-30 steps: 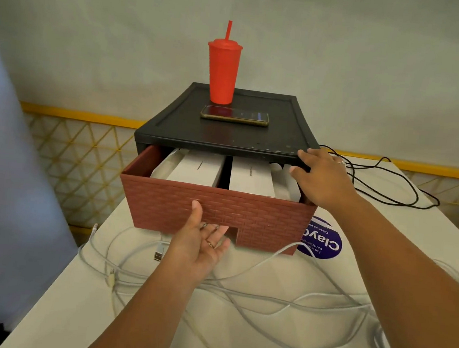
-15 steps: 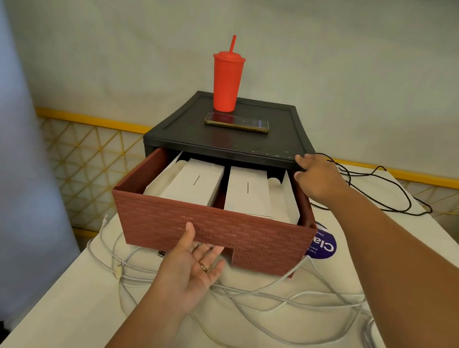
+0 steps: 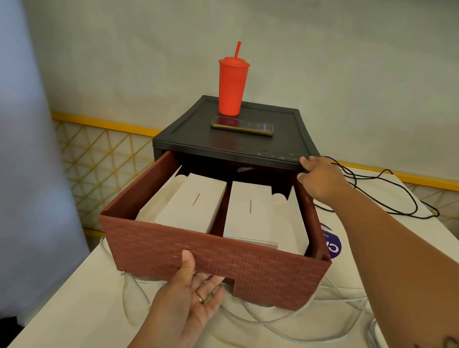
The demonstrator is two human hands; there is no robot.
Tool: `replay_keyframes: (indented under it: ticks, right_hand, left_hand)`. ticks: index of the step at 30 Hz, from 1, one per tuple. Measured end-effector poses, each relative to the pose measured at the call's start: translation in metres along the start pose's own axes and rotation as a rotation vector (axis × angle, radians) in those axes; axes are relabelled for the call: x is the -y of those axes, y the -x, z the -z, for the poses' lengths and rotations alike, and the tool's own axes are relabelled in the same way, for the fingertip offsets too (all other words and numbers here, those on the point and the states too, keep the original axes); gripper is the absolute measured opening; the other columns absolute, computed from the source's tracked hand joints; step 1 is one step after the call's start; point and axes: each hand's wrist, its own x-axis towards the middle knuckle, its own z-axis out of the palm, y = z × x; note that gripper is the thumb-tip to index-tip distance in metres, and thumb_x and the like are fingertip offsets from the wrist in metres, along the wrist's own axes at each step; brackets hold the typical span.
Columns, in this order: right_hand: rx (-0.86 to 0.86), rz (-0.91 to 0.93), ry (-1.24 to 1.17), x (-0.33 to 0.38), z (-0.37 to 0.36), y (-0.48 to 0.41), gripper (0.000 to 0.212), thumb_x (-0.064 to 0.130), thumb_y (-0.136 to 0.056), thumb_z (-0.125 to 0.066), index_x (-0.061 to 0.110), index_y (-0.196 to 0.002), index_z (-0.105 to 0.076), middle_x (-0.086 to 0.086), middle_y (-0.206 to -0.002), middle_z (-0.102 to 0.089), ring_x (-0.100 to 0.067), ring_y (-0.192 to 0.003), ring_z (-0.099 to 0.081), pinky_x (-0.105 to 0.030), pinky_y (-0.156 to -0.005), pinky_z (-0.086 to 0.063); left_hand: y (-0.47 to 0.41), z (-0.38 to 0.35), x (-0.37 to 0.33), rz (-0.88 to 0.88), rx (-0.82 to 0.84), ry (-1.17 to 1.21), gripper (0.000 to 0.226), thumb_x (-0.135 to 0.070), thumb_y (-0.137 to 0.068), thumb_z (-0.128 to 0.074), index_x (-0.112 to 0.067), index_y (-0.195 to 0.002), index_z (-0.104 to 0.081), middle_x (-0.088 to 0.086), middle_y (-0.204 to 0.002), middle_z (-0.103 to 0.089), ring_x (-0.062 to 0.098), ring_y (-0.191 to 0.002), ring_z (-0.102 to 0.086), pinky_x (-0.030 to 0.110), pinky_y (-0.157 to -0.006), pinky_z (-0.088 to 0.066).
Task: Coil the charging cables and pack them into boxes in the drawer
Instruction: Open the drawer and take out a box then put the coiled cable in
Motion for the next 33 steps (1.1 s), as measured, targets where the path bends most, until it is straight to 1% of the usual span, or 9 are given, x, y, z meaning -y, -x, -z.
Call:
replay_keyframes:
  ticks: [2, 5, 7, 11, 14, 17, 24, 29, 33]
  right_hand:
    - [0.001, -0.001, 0.005, 0.0, 0.0, 0.0, 0.046, 0.026, -0.099, -0.035, 0.013, -0.143, -0.028, -0.014, -0.147, -0.031, -0.031, -0.134, -0.029, -0.038, -0.108, -0.027]
    - [-0.006, -0.006, -0.008, -0.001, -0.003, 0.0, 0.049, 0.029, -0.099, -0.037, 0.016, -0.145, -0.026, -0.011, -0.151, -0.025, -0.03, -0.137, -0.025, -0.039, -0.109, -0.026]
    - [-0.034, -0.024, -0.046, -0.002, -0.006, -0.001, 0.05, 0.032, -0.098, -0.039, 0.017, -0.144, -0.028, -0.01, -0.15, -0.026, -0.03, -0.136, -0.027, -0.041, -0.108, -0.028]
    - [-0.116, -0.085, -0.123, 0.002, -0.008, -0.007, 0.051, 0.038, -0.092, -0.051, 0.016, -0.137, -0.041, -0.01, -0.139, -0.039, -0.033, -0.124, -0.042, -0.042, -0.099, -0.042]
    - [-0.171, -0.1, -0.007, 0.013, -0.005, -0.014, 0.043, 0.036, -0.092, -0.052, 0.012, -0.127, -0.047, -0.012, -0.125, -0.046, -0.033, -0.107, -0.053, -0.038, -0.08, -0.047]
    - [-0.203, -0.109, 0.115, 0.019, -0.002, -0.022, 0.037, 0.036, -0.095, -0.048, 0.01, -0.121, -0.049, -0.014, -0.117, -0.049, -0.034, -0.102, -0.056, -0.036, -0.07, -0.042]
    - [-0.244, -0.114, 0.21, 0.019, -0.004, -0.025, 0.037, 0.037, -0.094, -0.048, 0.009, -0.117, -0.053, -0.013, -0.111, -0.053, -0.031, -0.096, -0.059, -0.033, -0.066, -0.041]
    - [-0.264, -0.104, 0.199, 0.018, -0.006, -0.022, 0.037, 0.038, -0.094, -0.048, 0.01, -0.118, -0.052, -0.013, -0.111, -0.052, -0.031, -0.095, -0.059, -0.033, -0.064, -0.041]
    - [-0.231, -0.109, 0.125, 0.012, 0.001, -0.019, 0.04, 0.039, -0.093, -0.049, 0.01, -0.12, -0.05, -0.013, -0.116, -0.051, -0.032, -0.1, -0.057, -0.034, -0.07, -0.042]
  left_hand:
    - [0.003, 0.002, 0.002, 0.006, -0.003, -0.006, 0.041, -0.042, -0.088, -0.047, -0.002, -0.092, -0.053, 0.012, -0.094, -0.063, 0.022, -0.089, -0.06, 0.041, -0.084, -0.046]
    - [0.007, 0.004, 0.001, 0.005, -0.01, -0.007, 0.045, -0.042, -0.09, -0.045, -0.002, -0.11, -0.049, 0.014, -0.111, -0.057, 0.024, -0.097, -0.058, 0.042, -0.089, -0.044]
    - [0.008, 0.002, -0.001, -0.007, -0.011, -0.027, 0.046, -0.043, -0.09, -0.044, -0.004, -0.115, -0.049, 0.014, -0.111, -0.057, 0.025, -0.101, -0.057, 0.043, -0.092, -0.044]
    - [0.007, 0.0, -0.002, -0.032, -0.008, -0.061, 0.041, -0.044, -0.091, -0.041, -0.008, -0.104, -0.055, 0.012, -0.097, -0.064, 0.022, -0.091, -0.06, 0.043, -0.087, -0.045]
    - [0.005, 0.0, -0.005, -0.025, -0.012, -0.054, 0.037, -0.043, -0.092, -0.041, -0.009, -0.099, -0.053, 0.014, -0.098, -0.063, 0.022, -0.089, -0.059, 0.046, -0.087, -0.044]
    - [0.002, 0.001, -0.006, -0.016, -0.015, -0.054, 0.041, -0.044, -0.091, -0.041, -0.007, -0.106, -0.053, 0.013, -0.097, -0.063, 0.021, -0.087, -0.059, 0.047, -0.084, -0.043]
    - [-0.004, 0.006, -0.003, 0.018, 0.02, -0.017, 0.051, -0.046, -0.09, -0.043, -0.005, -0.12, -0.05, 0.013, -0.1, -0.064, 0.022, -0.088, -0.058, 0.048, -0.086, -0.041]
    - [-0.003, 0.006, -0.004, 0.022, 0.013, -0.019, 0.05, -0.045, -0.09, -0.044, -0.005, -0.119, -0.05, 0.012, -0.099, -0.064, 0.022, -0.086, -0.059, 0.047, -0.087, -0.041]
    - [0.001, 0.003, -0.004, 0.026, -0.022, -0.025, 0.046, -0.043, -0.09, -0.046, -0.004, -0.114, -0.049, 0.014, -0.108, -0.06, 0.026, -0.096, -0.057, 0.046, -0.089, -0.041]
